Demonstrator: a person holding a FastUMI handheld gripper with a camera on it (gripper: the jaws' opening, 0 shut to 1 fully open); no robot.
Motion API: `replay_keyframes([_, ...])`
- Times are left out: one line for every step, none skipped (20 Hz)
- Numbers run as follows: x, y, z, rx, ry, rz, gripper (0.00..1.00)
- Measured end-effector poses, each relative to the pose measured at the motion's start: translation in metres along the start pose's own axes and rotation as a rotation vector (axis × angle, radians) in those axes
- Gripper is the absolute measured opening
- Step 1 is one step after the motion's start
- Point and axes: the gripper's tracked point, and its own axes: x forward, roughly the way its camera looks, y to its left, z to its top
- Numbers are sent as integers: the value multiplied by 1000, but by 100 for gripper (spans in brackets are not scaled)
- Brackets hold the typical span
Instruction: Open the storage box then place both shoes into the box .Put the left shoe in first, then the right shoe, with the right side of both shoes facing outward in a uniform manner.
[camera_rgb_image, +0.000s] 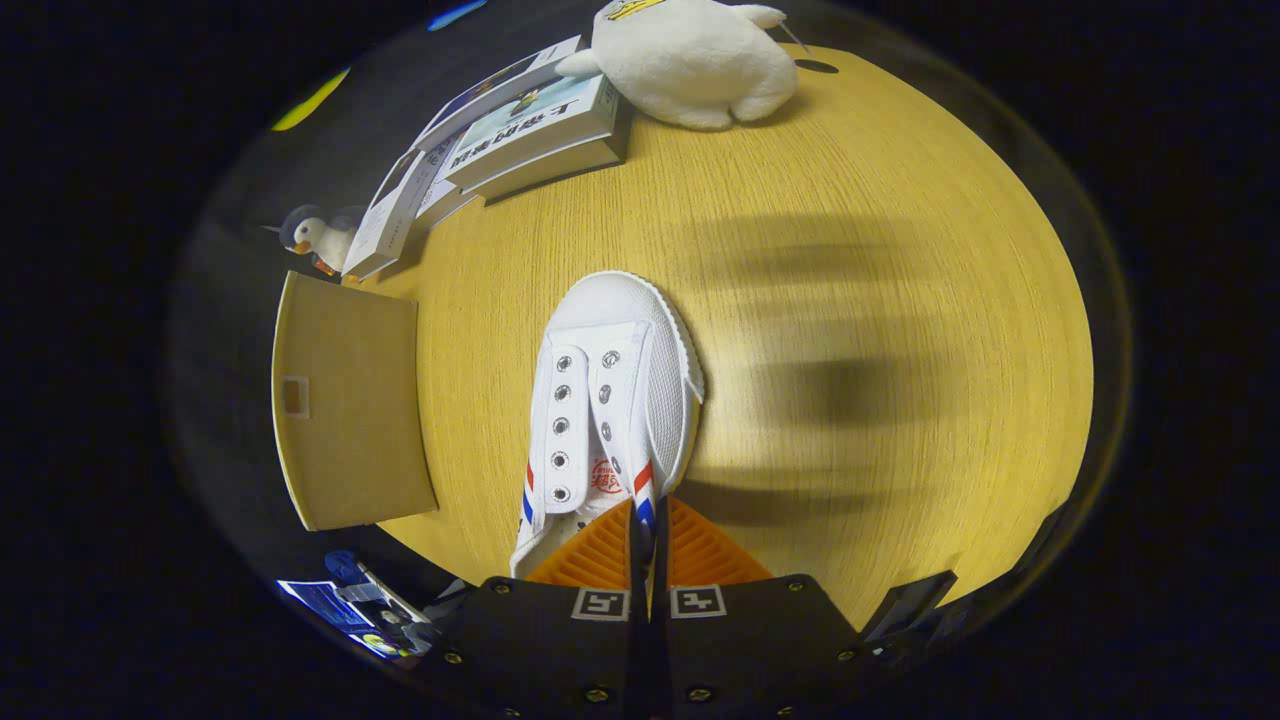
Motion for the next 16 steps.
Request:
replay_keyframes([-3, 3, -1, 3, 0, 10, 1])
replay_keyframes([-5, 6, -2, 3, 1, 16, 1])
replay_keyframes([-8, 9, -2, 1, 0, 20, 1])
replay_keyframes([-12, 13, -2, -6, -2, 27, 1])
replay_keyframes([-16, 18, -2, -8, -2, 42, 1])
replay_keyframes([-18, 24, -2, -2, -1, 63, 1])
replay_keyframes([-19, 31, -2, 11, 3, 92, 1])
replay_keyframes([-21, 39, -2, 27, 6, 123, 1])
replay_keyframes([-22, 46, -3, 38, 9, 151, 1])
replay_keyframes([-24, 52, -5, 46, 11, 169, 1])
replay_keyframes([-26, 58, -4, 44, 8, 179, 1])
replay_keyframes([-28, 63, -4, 34, 4, 180, 1])
replay_keyframes([-32, 68, -2, 20, -1, 183, 0])
replay_keyframes([-36, 74, -1, 7, -8, 186, 0])
replay_keyframes([-41, 81, 2, -1, -14, 192, 0])
replay_keyframes([-45, 87, 4, -8, -20, 200, 1])
